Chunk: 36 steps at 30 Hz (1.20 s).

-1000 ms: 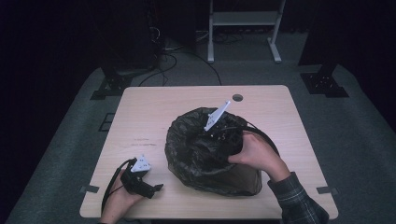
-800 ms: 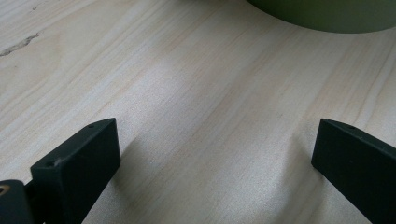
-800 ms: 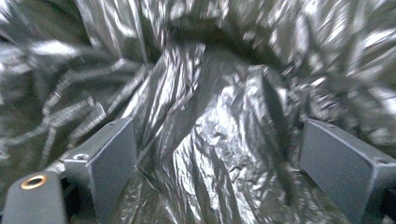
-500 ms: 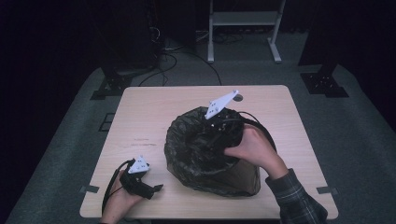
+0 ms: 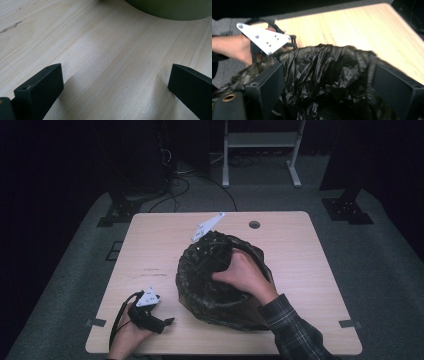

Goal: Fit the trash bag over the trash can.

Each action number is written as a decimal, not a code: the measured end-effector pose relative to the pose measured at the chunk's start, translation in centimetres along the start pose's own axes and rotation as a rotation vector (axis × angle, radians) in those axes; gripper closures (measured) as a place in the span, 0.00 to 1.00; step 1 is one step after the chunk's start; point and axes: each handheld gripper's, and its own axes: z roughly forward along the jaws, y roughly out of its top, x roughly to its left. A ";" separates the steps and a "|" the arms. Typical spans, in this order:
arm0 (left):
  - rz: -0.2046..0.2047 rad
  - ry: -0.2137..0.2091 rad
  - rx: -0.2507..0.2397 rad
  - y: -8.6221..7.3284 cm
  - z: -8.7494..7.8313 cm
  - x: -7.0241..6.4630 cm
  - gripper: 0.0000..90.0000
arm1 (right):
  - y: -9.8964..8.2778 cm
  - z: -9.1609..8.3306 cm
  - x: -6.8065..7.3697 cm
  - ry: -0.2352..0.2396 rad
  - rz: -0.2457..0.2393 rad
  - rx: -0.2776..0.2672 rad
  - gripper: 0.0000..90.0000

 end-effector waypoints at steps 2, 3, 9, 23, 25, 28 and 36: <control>0.000 0.000 0.000 0.0 0.0 0.0 0.00 | 0.0 0.7 0.1 0.001 -0.006 0.026 0.11; 0.001 0.000 0.000 0.0 0.0 0.0 0.00 | 0.0 0.8 0.2 -0.001 -0.006 0.040 0.11; 0.001 0.000 0.000 0.0 0.0 0.0 0.00 | 0.0 2.5 0.2 0.008 -0.012 0.129 0.11; 0.002 -0.001 0.000 0.0 0.0 0.0 0.00 | -0.4 4.9 0.2 -0.023 -0.003 0.318 0.11; 0.002 -0.001 0.000 0.0 0.0 0.0 0.00 | -0.4 4.7 0.2 -0.021 0.000 0.304 0.11; 0.002 -0.001 0.000 0.0 0.0 0.0 0.00 | -0.2 4.1 0.2 -0.005 0.003 0.258 0.11; 0.004 -0.004 0.000 0.0 0.0 0.0 0.00 | 0.3 2.1 0.4 0.012 0.016 0.176 0.11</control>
